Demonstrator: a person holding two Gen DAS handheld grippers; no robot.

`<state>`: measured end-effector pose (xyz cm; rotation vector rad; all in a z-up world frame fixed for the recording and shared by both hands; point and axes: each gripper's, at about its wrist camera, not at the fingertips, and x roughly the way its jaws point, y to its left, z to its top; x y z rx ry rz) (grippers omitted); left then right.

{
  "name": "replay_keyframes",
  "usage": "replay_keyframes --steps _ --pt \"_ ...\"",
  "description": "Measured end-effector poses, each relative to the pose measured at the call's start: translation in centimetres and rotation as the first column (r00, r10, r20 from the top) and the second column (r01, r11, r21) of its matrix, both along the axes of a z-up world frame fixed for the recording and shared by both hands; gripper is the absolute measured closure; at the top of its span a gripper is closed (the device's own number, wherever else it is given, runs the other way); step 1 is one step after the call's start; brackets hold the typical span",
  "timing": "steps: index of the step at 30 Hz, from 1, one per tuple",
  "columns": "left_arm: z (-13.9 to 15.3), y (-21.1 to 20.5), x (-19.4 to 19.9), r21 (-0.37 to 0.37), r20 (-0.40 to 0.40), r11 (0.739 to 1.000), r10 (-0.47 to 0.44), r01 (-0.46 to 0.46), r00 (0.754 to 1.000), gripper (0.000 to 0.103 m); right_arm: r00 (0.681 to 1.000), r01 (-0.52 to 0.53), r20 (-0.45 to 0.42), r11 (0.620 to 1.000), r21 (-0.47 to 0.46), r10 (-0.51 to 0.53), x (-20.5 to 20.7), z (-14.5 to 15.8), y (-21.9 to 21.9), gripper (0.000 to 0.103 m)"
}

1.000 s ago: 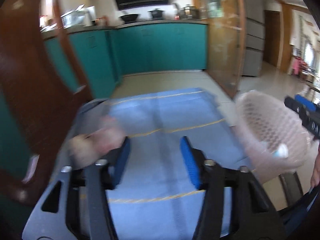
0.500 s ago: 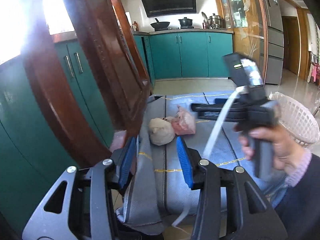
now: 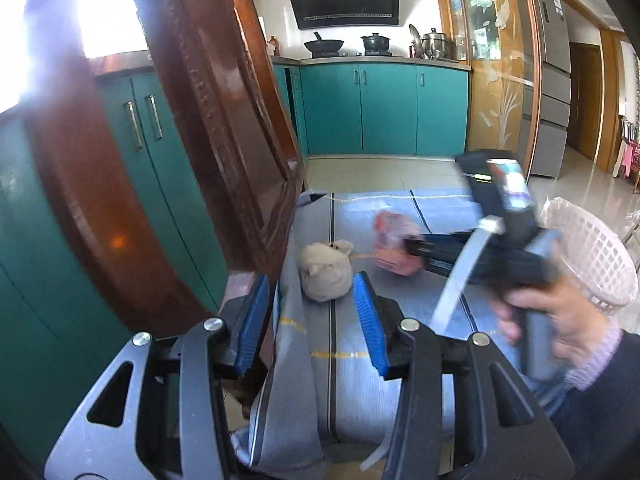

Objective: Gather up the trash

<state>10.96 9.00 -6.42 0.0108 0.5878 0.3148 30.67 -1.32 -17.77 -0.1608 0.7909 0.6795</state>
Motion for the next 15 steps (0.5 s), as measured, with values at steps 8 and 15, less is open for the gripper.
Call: replay_keyframes --steps 8,15 --pt "-4.2 0.3 10.2 -0.089 -0.176 0.994 -0.077 0.062 0.981 0.056 0.997 0.073 0.031 0.997 -0.008 -0.073 -2.3 2.0 -7.7 0.081" --pt "-8.7 0.5 15.5 -0.071 -0.311 0.997 -0.030 0.009 0.950 0.055 0.998 0.064 0.002 0.998 -0.011 -0.064 -3.0 1.3 -9.8 0.081"
